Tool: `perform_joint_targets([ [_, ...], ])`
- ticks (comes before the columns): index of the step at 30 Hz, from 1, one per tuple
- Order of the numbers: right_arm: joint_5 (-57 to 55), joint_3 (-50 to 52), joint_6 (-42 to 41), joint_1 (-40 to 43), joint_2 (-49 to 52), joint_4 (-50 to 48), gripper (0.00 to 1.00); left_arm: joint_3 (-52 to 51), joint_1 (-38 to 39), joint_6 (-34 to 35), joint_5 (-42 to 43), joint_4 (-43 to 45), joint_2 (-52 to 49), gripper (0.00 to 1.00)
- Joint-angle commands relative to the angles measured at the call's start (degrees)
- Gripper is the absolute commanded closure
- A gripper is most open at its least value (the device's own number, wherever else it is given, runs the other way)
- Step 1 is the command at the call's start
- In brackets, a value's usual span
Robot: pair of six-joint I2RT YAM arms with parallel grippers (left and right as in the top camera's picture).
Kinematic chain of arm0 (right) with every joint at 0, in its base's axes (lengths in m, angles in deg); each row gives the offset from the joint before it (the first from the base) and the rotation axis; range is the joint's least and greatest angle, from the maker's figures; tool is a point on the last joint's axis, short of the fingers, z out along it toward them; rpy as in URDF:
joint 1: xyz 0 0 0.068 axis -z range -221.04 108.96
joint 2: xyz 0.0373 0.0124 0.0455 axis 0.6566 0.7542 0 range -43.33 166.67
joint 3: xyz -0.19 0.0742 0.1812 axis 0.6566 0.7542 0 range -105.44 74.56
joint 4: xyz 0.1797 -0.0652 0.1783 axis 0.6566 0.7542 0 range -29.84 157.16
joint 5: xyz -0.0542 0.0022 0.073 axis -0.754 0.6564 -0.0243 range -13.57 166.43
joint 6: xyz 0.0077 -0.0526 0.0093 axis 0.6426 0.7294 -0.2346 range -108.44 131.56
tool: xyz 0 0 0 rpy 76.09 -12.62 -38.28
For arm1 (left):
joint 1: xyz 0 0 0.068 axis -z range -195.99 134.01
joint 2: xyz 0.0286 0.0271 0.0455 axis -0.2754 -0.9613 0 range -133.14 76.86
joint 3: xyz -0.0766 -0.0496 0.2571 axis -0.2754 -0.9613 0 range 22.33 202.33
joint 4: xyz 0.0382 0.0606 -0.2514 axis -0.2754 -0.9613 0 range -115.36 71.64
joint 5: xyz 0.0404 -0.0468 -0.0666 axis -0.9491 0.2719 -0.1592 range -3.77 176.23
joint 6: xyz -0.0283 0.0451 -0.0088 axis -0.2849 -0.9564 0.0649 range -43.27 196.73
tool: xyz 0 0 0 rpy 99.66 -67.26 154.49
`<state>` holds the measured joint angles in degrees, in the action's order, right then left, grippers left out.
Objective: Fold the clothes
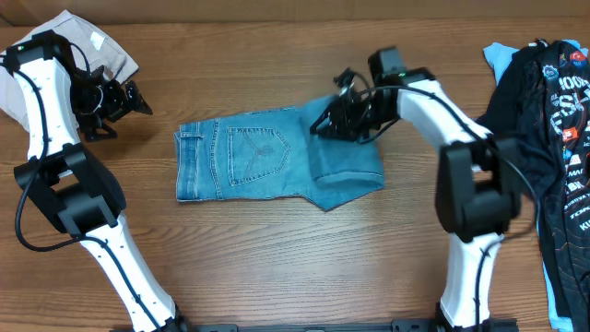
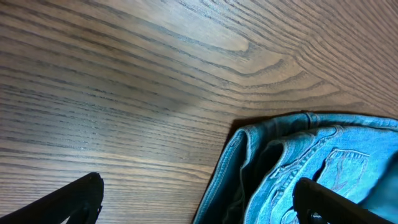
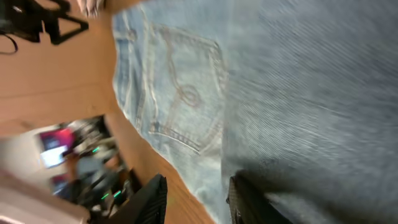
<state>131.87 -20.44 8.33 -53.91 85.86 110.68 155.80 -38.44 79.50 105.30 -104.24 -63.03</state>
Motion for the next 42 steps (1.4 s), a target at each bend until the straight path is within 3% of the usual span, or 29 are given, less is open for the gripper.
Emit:
perform_joint_targets([
  [1, 6.3, 0.7, 2.8, -0.6, 4.2, -0.4, 0.63, -0.2, 0.7, -1.1, 0.0, 0.2, 1.2, 0.0],
  [6, 6.3, 0.1, -1.0, -0.2, 4.7, -1.8, 0.78, -0.2, 0.7, -1.1, 0.0, 0.2, 1.2, 0.0],
  [14, 4.2, -2.3, -1.3, 0.7, -4.2, 6.3, 0.76, -0.2, 0.7, -1.1, 0.0, 0.3, 1.2, 0.0],
  [19, 1.5, -0.6, -1.2, -0.6, -4.8, 14.0, 0.75, -0.2, 0.7, -1.1, 0.0, 0.3, 1.2, 0.0],
  [27, -0.2, 11.5, -5.1, -3.8, -4.7, 5.2, 0.52, -0.2, 0.7, -1.1, 0.0, 0.5, 1.2, 0.0],
  [30, -0.2, 16.9, -9.5, -4.0, -4.7, 0.0, 0.32, -0.2, 0.7, -1.1, 0.0, 0.7, 1.2, 0.0],
  [32, -0.5, 19.4, -11.5, -4.0, -4.7, -2.6, 0.34, -0.2, 0.8, -1.1, 0.0, 1.0, 1.2, 0.0],
  [37, -2.0, 17.3, -11.9, -3.1, -4.7, -3.1, 0.58, -0.2, 0.8, -1.1, 0.1, 1.5, 1.2, 0.0],
  [42, -3.4, 8.8, -11.7, -1.1, -5.8, 1.0, 0.58, -0.2, 0.8, -1.5, 0.3, 0.3, 1.2, 0.0],
])
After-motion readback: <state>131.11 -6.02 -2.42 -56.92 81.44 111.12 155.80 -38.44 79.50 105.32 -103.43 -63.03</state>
